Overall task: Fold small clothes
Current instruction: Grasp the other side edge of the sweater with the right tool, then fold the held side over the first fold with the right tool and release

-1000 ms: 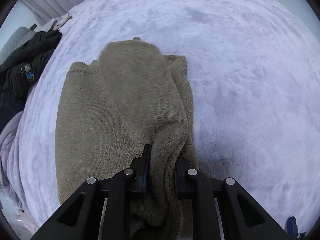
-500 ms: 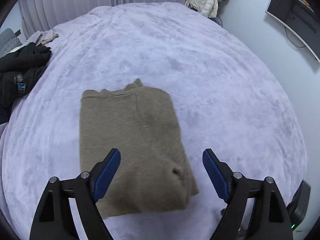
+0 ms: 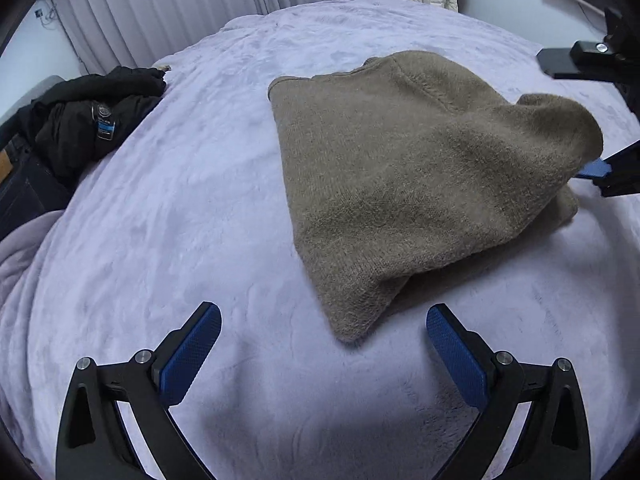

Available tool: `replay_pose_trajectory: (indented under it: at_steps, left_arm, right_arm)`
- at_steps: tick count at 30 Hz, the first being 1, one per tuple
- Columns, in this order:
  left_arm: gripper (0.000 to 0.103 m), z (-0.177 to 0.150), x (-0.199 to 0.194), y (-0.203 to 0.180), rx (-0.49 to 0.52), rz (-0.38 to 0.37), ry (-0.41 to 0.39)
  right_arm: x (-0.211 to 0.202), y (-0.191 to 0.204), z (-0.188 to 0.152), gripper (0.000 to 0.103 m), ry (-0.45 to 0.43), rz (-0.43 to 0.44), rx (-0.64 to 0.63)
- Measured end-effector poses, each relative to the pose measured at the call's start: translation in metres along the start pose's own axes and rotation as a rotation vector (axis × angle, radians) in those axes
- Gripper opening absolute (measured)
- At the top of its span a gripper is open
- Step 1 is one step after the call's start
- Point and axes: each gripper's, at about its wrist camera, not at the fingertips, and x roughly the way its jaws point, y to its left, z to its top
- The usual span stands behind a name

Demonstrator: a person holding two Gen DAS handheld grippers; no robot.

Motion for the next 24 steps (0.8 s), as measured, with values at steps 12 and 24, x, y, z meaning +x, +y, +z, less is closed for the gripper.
replay_pose_trajectory:
  at_steps: [12,24]
  left_arm:
    - [0.101,-0.013,0.033,0.053,-0.227,-0.125,0.026]
    - [0.103,-0.025,0.040,0.050,-0.212,-0.135,0.034]
  right_arm:
    - [-0.007,0.053,0.013,0.023,-0.065,-0.079,-0.277]
    - [0.012,-0.024,0.007,0.041,0.007,-0.085,-0.191]
